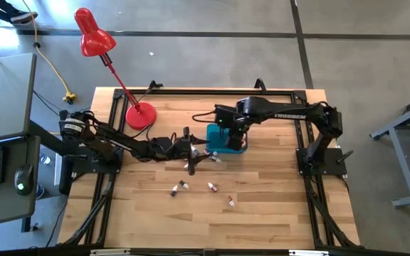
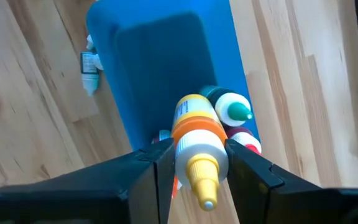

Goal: Pick & Place food coloring
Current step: Put the big yellow food coloring bottle into the blue bin

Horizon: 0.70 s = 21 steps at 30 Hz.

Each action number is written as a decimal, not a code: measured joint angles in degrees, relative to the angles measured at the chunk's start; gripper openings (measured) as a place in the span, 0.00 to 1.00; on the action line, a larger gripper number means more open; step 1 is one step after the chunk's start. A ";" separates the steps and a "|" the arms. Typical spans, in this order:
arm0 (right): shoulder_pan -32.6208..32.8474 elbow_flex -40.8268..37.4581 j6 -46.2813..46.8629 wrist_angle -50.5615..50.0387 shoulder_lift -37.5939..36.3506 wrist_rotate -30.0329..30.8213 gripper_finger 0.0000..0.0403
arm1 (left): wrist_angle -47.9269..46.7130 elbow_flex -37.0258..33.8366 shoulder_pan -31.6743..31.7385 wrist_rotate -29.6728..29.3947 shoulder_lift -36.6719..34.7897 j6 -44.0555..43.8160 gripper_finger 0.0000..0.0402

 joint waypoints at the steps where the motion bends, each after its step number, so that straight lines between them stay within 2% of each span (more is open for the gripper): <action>1: 0.00 0.03 -0.39 0.07 0.05 -0.01 0.28 | -0.38 0.00 0.00 -0.02 0.00 0.00 0.59; 5: 0.21 -0.10 -0.74 -0.09 -0.28 -0.33 0.28 | -2.07 0.00 0.00 -0.10 0.02 0.00 0.59; 14: 3.68 -0.31 -10.45 -1.41 -2.41 -5.34 0.28 | -2.22 0.00 0.02 -0.37 0.02 0.00 0.59; 21: 4.61 -0.44 -19.37 -0.74 -1.16 -2.03 0.28 | -2.06 0.00 0.02 -0.48 0.02 0.00 0.59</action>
